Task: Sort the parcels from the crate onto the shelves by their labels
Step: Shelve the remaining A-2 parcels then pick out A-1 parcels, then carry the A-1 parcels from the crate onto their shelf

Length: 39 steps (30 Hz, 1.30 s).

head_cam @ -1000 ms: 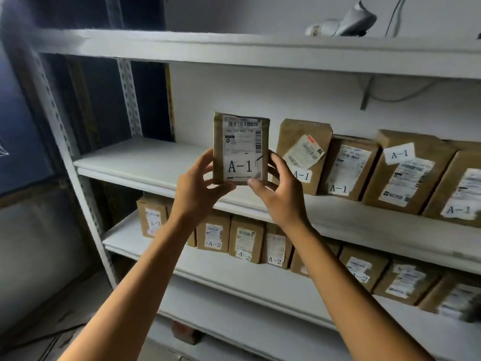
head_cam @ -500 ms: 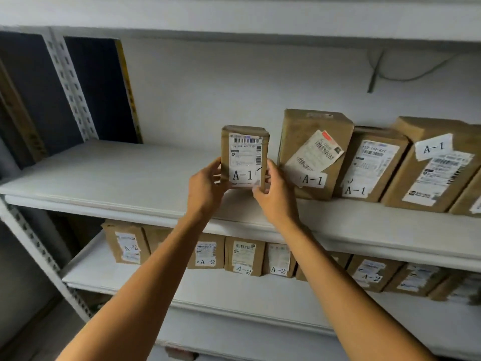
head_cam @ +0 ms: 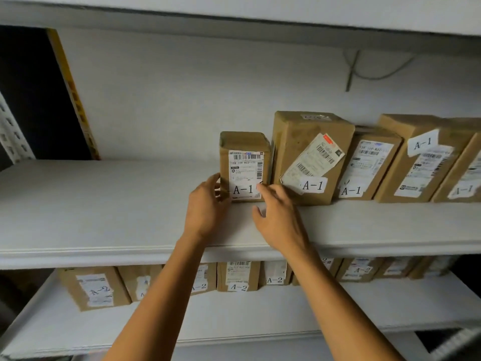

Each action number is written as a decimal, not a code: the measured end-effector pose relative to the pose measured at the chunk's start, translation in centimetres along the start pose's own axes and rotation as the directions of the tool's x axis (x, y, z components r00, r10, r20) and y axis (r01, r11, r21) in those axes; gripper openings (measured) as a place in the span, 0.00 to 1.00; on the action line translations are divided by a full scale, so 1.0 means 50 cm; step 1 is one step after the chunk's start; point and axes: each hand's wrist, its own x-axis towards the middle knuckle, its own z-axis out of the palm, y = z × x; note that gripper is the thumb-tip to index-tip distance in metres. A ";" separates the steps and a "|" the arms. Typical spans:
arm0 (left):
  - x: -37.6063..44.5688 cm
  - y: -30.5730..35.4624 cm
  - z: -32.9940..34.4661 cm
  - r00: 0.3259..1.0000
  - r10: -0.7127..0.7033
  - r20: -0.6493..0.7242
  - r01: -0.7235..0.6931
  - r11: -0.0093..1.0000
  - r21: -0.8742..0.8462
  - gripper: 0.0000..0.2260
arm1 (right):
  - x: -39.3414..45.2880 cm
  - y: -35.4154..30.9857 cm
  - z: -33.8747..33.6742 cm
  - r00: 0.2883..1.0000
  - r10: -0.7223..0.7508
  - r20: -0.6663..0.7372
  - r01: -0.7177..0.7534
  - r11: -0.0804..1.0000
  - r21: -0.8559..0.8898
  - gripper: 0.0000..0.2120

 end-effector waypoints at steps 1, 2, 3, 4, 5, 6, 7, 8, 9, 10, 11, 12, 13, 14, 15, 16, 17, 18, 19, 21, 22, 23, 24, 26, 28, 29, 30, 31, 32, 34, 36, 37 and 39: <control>-0.002 0.000 0.001 1.000 0.007 0.006 -0.007 1.000 0.000 0.22 | 0.001 0.002 0.002 1.000 0.007 -0.010 -0.007 1.000 -0.001 0.22; -0.005 -0.001 0.002 1.000 0.013 0.012 -0.013 1.000 -0.003 0.22 | 0.001 0.005 0.005 1.000 0.012 -0.014 -0.012 1.000 -0.003 0.22; -0.007 -0.002 0.003 1.000 0.020 0.021 -0.020 1.000 -0.007 0.22 | 0.002 0.007 0.007 1.000 0.017 -0.014 -0.017 1.000 -0.007 0.22; -0.007 -0.003 0.004 0.999 0.023 0.030 -0.022 1.000 -0.008 0.22 | 0.002 0.009 0.008 1.000 0.022 -0.021 -0.022 1.000 -0.007 0.22; -0.006 -0.004 0.005 0.999 0.020 0.038 -0.020 1.000 -0.009 0.23 | 0.003 0.010 0.009 0.999 0.026 -0.039 -0.026 1.000 -0.006 0.21; -0.005 -0.005 0.004 0.999 0.015 0.039 -0.014 1.000 -0.009 0.24 | 0.003 0.010 0.010 0.998 0.031 -0.060 -0.032 0.999 -0.007 0.20; -0.002 -0.006 0.004 0.999 0.011 0.033 -0.011 1.000 -0.007 0.25 | 0.005 0.010 0.011 0.996 0.042 -0.079 -0.042 0.999 -0.007 0.18; 0.000 -0.005 0.004 1.000 0.006 0.024 -0.006 1.000 -0.002 0.26 | 0.007 0.010 0.012 0.994 0.053 -0.095 -0.054 0.999 -0.005 0.17; 0.001 -0.005 0.005 1.000 -0.002 0.019 0.002 1.000 0.008 0.26 | 0.009 0.011 0.013 0.992 0.060 -0.109 -0.061 0.998 -0.002 0.16; 0.003 -0.004 0.006 1.000 -0.007 0.021 0.007 1.000 0.022 0.26 | 0.010 0.012 0.014 0.991 0.061 -0.120 -0.062 0.998 -0.001 0.15; 0.005 -0.004 0.008 1.000 -0.007 0.028 0.006 0.999 0.038 0.26 | 0.012 0.013 0.014 0.990 0.060 -0.124 -0.060 0.998 0.001 0.14; 0.007 -0.004 0.009 0.999 -0.005 0.033 0.003 0.998 0.058 0.26 | 0.014 0.014 0.015 0.991 0.059 -0.122 -0.059 0.998 0.007 0.12; 0.008 -0.003 0.009 0.999 -0.006 0.036 0.003 0.997 0.082 0.25 | 0.017 0.016 0.015 0.991 0.058 -0.118 -0.057 0.998 0.011 0.11; 0.008 -0.001 0.009 0.999 -0.009 0.044 0.005 0.994 0.110 0.25 | 0.019 0.017 0.014 0.992 0.063 -0.108 -0.062 0.998 0.011 0.11; 0.005 0.003 0.008 0.998 -0.014 0.064 0.005 0.990 0.143 0.24 | 0.017 0.017 0.013 0.993 0.075 -0.092 -0.075 0.997 0.006 0.11; 0.000 0.008 0.007 0.996 -0.024 0.090 0.007 0.983 0.182 0.22 | 0.013 0.017 0.009 0.994 0.086 -0.070 -0.086 0.996 0.001 0.12; -0.007 0.014 0.006 0.992 -0.042 0.118 0.014 0.974 0.228 0.20 | 0.006 0.015 0.006 0.995 0.090 -0.040 -0.091 0.996 -0.007 0.14; -0.017 0.023 0.005 0.987 -0.063 0.147 0.019 0.959 0.282 0.18 | -0.003 0.015 0.000 0.996 0.092 -0.004 -0.092 0.996 -0.016 0.15; -0.027 0.031 0.006 0.981 -0.082 0.175 0.017 0.938 0.347 0.17 | -0.014 0.016 -0.006 0.995 0.091 0.039 -0.090 0.996 -0.029 0.16; -0.059 0.046 0.009 0.969 -0.113 0.222 -0.014 0.866 0.501 0.19 | -0.043 0.028 -0.016 0.991 0.065 0.119 -0.054 0.995 -0.088 0.16; -0.078 0.050 0.012 0.964 -0.123 0.238 -0.036 0.819 0.572 0.22 | -0.060 0.038 -0.023 0.988 0.049 0.143 -0.031 0.992 -0.123 0.17; -0.097 0.054 0.017 0.961 -0.129 0.243 -0.057 0.772 0.633 0.24 | -0.079 0.049 -0.034 0.986 0.038 0.161 -0.013 0.988 -0.154 0.18; -0.115 0.057 0.024 0.962 -0.131 0.240 -0.069 0.733 0.676 0.26 | -0.099 0.063 -0.050 0.985 0.031 0.171 0.001 0.983 -0.184 0.20; -0.146 0.072 0.046 0.969 -0.109 0.221 -0.080 0.710 0.700 0.26 | -0.142 0.099 -0.098 0.983 0.030 0.179 0.017 0.967 -0.254 0.23; -0.172 0.111 0.087 0.964 -0.053 0.259 -0.133 0.748 0.651 0.26 | -0.184 0.146 -0.162 0.984 0.049 0.172 0.010 0.945 -0.327 0.26; -0.184 0.141 0.114 0.950 -0.030 0.310 -0.177 0.768 0.615 0.25 | -0.204 0.172 -0.197 0.984 0.078 0.163 -0.017 0.937 -0.348 0.26; -0.194 0.178 0.145 0.932 -0.005 0.363 -0.221 0.785 0.579 0.26 | -0.221 0.202 -0.234 0.983 0.110 0.144 -0.050 0.928 -0.368 0.27; -0.203 0.222 0.179 0.911 0.017 0.411 -0.262 0.795 0.548 0.27 | -0.235 0.233 -0.273 0.984 0.137 0.117 -0.081 0.916 -0.394 0.28; -0.213 0.269 0.214 0.891 0.044 0.451 -0.303 0.798 0.521 0.29 | -0.249 0.266 -0.313 0.983 0.163 0.087 -0.112 0.898 -0.425 0.28; -0.232 0.367 0.287 0.853 0.118 0.509 -0.388 0.794 0.467 0.32 | -0.285 0.333 -0.400 0.974 0.224 0.032 -0.181 0.856 -0.485 0.28; -0.253 0.460 0.360 0.811 0.178 0.557 -0.456 0.790 0.410 0.34 | -0.332 0.397 -0.489 0.964 0.266 -0.024 -0.237 0.811 -0.534 0.28; -0.263 0.506 0.399 0.786 0.206 0.583 -0.487 0.788 0.378 0.34 | -0.359 0.428 -0.534 0.958 0.282 -0.052 -0.262 0.788 -0.557 0.28; -0.292 0.606 0.472 0.729 0.276 0.627 -0.553 0.777 0.300 0.34 | -0.420 0.483 -0.622 0.939 0.322 -0.118 -0.328 0.739 -0.588 0.29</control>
